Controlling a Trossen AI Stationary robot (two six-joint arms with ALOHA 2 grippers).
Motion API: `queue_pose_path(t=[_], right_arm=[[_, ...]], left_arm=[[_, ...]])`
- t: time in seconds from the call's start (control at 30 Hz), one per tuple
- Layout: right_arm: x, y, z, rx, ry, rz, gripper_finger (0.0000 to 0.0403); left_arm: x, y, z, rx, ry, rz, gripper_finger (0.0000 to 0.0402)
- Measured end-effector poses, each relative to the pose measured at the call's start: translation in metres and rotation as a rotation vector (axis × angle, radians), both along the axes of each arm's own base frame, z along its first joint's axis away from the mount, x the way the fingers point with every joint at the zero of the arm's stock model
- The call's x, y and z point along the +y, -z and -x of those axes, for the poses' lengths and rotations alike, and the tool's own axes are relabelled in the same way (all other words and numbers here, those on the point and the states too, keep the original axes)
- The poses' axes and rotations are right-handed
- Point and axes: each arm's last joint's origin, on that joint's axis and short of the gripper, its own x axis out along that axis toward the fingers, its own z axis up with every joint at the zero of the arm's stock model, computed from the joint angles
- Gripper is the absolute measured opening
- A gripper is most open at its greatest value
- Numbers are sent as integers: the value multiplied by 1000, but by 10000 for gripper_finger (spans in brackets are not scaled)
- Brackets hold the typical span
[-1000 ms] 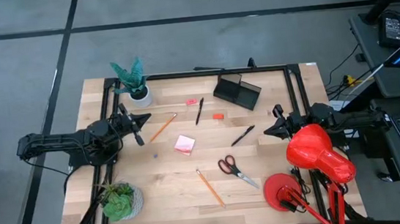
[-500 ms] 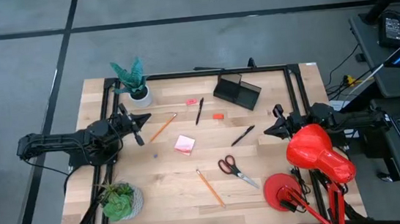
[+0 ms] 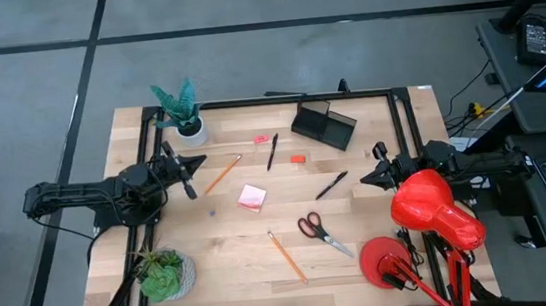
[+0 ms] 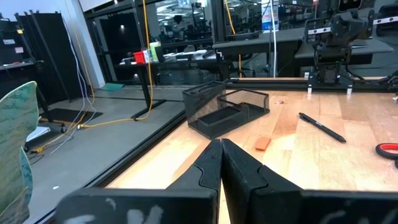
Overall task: Pick and place office supplies into organizer
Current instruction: Put the pink binder clip into the black desk organizer
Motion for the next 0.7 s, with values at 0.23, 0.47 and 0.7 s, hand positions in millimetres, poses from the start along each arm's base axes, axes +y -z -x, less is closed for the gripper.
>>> queue_pose_path(t=[0.23,0.47,0.7], right_arm=[[-2,0,0,-2,79,30,9],[-4,1,-1,6,137,32,9],[-6,1,-1,13,202,-7,9]], left_arm=[[0,0,0,0,1,1,4],[-6,0,-2,-10,213,30,2],[-7,0,-3,-10,266,35,2]])
